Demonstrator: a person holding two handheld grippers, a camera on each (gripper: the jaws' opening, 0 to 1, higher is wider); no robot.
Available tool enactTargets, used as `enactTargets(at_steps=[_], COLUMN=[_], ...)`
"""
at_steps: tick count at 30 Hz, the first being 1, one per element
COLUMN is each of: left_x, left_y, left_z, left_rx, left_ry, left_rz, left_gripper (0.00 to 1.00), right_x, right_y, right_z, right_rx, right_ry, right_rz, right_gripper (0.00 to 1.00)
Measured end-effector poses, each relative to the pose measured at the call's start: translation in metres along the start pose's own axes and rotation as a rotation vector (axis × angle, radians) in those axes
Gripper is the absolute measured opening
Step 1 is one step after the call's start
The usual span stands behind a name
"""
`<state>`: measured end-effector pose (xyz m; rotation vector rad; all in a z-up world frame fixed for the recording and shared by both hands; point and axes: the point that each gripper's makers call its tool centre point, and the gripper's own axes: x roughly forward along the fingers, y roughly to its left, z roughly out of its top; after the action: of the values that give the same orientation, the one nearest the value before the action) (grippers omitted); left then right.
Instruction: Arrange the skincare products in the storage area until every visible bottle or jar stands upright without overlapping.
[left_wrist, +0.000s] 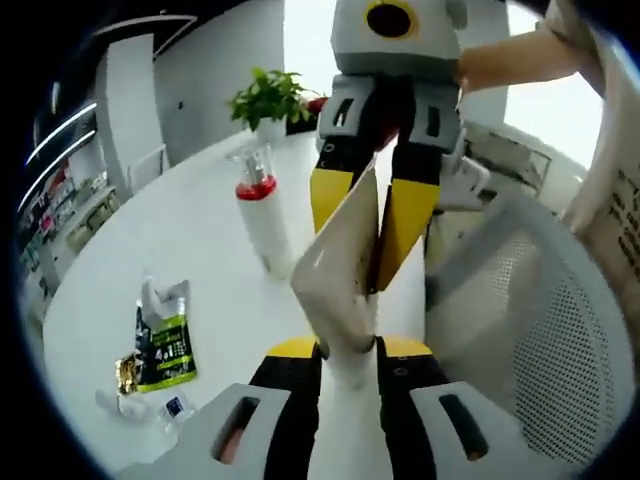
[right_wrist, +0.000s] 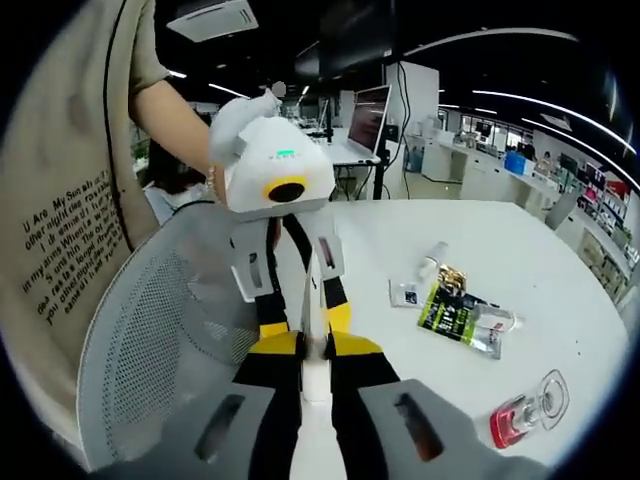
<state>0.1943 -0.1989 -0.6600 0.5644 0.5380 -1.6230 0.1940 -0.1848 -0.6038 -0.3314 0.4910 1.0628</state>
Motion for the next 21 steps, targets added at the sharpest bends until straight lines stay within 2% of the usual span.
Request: enactTargets(at_steps=[7,11,16,21], left_x=[0.000,0.002,0.005,0.010], left_y=[0.000,0.001,0.002,0.009], left_z=[-0.001,0.000,0.001,0.006], left_rx=[0.022,0.032,0.044,0.046], left_ry=[-0.009,-0.010,-0.015,-0.023], left_rz=[-0.013,-0.018,-0.039,-0.057], left_gripper=[0.16,0.15,0.15,0.15], right_x=[-0.001,-0.001,0.003,0.001], right_y=[-0.003,-0.008,-0.006,-0.014], right_z=[-0.001,-0.001,-0.001,-0.002], right_rx=[0.052,0.102,0.116,0.142], right_ry=[-0.013,-0.021,-0.025,-0.028], right_rz=[-0.035,-0.087,-0.125,-0.191], right_gripper=[0.11,0.15,0.21,0.27])
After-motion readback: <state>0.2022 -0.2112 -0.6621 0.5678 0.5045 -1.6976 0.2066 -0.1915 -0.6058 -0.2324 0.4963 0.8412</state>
